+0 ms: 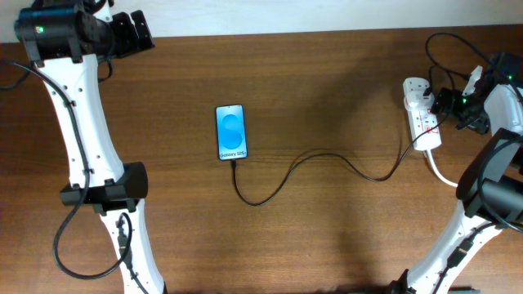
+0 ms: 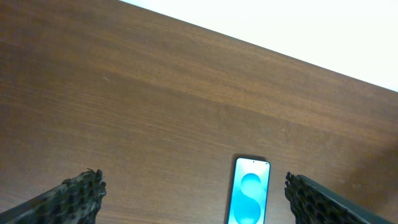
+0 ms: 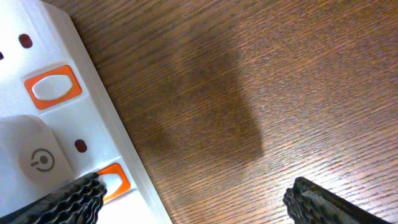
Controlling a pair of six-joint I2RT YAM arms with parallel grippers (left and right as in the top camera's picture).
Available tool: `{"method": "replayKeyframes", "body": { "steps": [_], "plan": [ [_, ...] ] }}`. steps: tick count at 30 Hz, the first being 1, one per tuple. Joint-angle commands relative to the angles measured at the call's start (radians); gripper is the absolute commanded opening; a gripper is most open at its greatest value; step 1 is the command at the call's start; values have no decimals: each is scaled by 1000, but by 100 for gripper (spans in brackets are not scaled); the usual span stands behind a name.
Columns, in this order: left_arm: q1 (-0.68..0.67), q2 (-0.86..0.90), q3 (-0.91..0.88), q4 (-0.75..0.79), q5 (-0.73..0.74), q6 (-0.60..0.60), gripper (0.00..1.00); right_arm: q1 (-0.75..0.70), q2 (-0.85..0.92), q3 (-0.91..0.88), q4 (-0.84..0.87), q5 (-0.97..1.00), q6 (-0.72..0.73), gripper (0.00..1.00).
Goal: Plug charger to phone and switch on socket
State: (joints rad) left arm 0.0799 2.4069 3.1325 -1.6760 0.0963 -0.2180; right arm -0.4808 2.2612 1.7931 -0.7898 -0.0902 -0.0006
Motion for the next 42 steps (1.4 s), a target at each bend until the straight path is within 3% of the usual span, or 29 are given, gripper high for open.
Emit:
{"method": "replayKeyframes", "body": {
  "steps": [1,15,22,32,42],
  "plan": [
    [2,-6,-2,1,-8,-5,99,49,23,-17,-19,-94,-26,98],
    [2,-6,-2,2,-8,-5,99,89,23,-17,-40,-166,-28,99],
    [2,-6,-2,2,-8,-5,99,35,23,6,-23,-63,183,99],
    [2,-6,-2,2,-8,-5,99,-19,-55,80,-85,-75,86,98],
    [2,-6,-2,1,-8,-5,99,-16,-10,69,-5,-82,86,98]
  ]
}}
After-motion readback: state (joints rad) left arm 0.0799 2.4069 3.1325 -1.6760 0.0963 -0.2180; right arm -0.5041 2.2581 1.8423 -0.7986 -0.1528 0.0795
